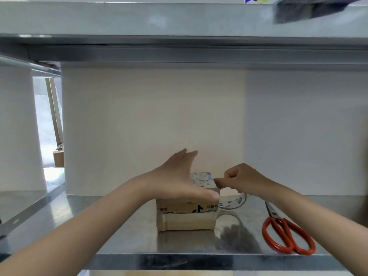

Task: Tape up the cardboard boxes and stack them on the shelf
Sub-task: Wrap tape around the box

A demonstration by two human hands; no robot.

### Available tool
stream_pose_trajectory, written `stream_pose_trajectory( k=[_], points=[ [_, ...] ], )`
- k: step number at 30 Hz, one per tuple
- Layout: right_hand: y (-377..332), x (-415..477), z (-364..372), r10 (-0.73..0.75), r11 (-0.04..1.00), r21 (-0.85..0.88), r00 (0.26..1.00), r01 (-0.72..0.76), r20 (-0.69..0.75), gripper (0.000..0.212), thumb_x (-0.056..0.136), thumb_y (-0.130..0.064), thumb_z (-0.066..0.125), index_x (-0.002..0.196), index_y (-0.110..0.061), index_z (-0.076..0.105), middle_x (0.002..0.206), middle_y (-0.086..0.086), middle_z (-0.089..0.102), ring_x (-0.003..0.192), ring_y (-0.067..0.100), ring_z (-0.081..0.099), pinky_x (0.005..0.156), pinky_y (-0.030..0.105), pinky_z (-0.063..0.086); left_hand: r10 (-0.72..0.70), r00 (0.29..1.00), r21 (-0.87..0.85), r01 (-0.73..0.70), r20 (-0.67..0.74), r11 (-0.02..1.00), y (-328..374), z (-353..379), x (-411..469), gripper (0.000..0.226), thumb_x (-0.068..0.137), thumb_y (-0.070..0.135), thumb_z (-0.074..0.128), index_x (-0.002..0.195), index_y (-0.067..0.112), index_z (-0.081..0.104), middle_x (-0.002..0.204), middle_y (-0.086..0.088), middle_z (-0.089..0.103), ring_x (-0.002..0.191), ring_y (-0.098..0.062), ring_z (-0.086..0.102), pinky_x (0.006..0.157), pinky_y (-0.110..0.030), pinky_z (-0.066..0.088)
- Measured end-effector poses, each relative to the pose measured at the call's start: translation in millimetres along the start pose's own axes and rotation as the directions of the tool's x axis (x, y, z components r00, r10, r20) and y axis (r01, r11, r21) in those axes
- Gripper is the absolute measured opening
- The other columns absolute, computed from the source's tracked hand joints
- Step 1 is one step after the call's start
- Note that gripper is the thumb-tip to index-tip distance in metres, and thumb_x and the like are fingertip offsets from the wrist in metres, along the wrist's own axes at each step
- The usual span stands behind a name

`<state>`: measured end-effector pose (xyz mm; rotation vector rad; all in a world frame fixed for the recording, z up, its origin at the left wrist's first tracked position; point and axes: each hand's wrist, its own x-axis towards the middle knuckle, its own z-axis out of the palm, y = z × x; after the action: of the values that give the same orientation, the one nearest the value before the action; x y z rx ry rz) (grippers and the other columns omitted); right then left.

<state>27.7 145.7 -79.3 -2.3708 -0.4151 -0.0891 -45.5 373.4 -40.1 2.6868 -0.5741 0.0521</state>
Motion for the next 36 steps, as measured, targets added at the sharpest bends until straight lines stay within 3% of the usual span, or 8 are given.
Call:
stream_pose_trajectory(
  k=[4,8,12,17,24,29,33,36],
  points=[
    [0,-9,-10,0.074,0.990,0.117,0.996,-0.079,0.046,0.065,0.079,-0.073,0.062,0.053,-0.016,0.048,0.055,0.004,0.049,0.056,0.014,0.049,0.076,0.025,0.036,0.006,0.994,0.200,-0.028,0.109,0.979,14,21,28,0.110,0.066,0.075,0.075,0.151,0.024,0.026,0.144,0.002,0.040,0.134,-0.021,0.040,0.110,-0.038,0.039],
    [-12,-24,-40,-0.032,0.893,0.449,0.998,0.005,0.052,0.054,0.084,-0.065,0.058,0.062,-0.016,0.061,0.064,0.006,0.050,0.067,0.017,0.048,0.081,0.029,0.033,0.042,0.985,-0.268,-0.087,-0.170,0.960,0,13,15,0.089,0.065,0.059,0.085,0.136,0.037,0.037,0.127,0.021,0.047,0.113,0.002,0.051,0.093,-0.018,0.044],
    [-40,-16,-53,-0.222,0.694,0.698,0.975,0.175,-0.024,0.036,0.091,-0.049,0.050,0.075,-0.018,0.059,0.073,0.002,0.060,0.085,0.018,0.056,0.097,0.035,0.037,-0.080,0.943,-0.729,-0.194,-0.323,0.657,-21,31,-3,0.087,0.055,0.052,0.093,0.128,0.035,0.050,0.120,0.011,0.067,0.105,-0.001,0.067,0.090,-0.026,0.054],
    [-78,2,-16,-0.181,0.817,0.563,0.982,0.126,0.043,0.042,0.098,-0.052,0.049,0.068,-0.022,0.056,0.073,-0.002,0.061,0.079,0.012,0.056,0.108,0.039,0.032,-0.169,0.947,-0.915,-0.201,-0.273,0.349,-39,63,-25,0.088,0.055,0.041,0.087,0.132,0.029,0.044,0.114,0.003,0.073,0.108,-0.015,0.070,0.084,-0.028,0.058],
    [-92,-19,-57,-0.152,0.878,0.444,0.984,0.178,-0.093,0.041,0.095,-0.039,0.060,0.062,-0.020,0.047,0.059,-0.007,0.044,0.054,0.006,0.040,0.072,0.027,0.032,-0.181,0.945,-0.891,-0.178,-0.274,0.418,-42,62,-30,0.102,0.044,0.057,0.095,0.130,0.039,0.044,0.125,0.000,0.069,0.114,-0.017,0.067,0.102,-0.044,0.052],
    [-54,-31,-56,0.026,0.960,0.279,1.000,-0.030,0.017,0.044,0.090,-0.045,0.063,0.056,-0.022,0.047,0.059,-0.003,0.043,0.063,0.014,0.038,0.077,0.031,0.031,-0.187,0.944,-0.913,-0.193,-0.273,0.358,-40,66,-30,0.097,0.048,0.047,0.094,0.131,0.039,0.043,0.124,-0.002,0.069,0.111,-0.018,0.069,0.097,-0.041,0.055],
    [-50,-26,-27,0.077,0.918,0.389,0.997,-0.080,0.024,0.052,0.093,-0.046,0.059,0.050,-0.022,0.041,0.054,-0.004,0.041,0.061,0.015,0.035,0.077,0.031,0.030,-0.206,0.947,-0.942,-0.185,-0.247,0.281,-41,64,-36,0.107,0.048,0.046,0.094,0.138,0.033,0.038,0.119,0.002,0.071,0.109,-0.013,0.069,0.086,-0.030,0.058],
    [-66,-17,-30,0.006,0.900,0.436,0.999,0.014,-0.045,0.046,0.092,-0.038,0.064,0.055,-0.020,0.042,0.053,-0.006,0.037,0.059,0.013,0.032,0.069,0.027,0.029,-0.162,0.947,-0.764,-0.117,-0.279,0.635,-42,35,-44,0.122,0.045,0.064,0.088,0.144,0.045,0.020,0.143,0.013,0.048,0.120,-0.002,0.057,0.102,-0.028,0.045]
  ],
)
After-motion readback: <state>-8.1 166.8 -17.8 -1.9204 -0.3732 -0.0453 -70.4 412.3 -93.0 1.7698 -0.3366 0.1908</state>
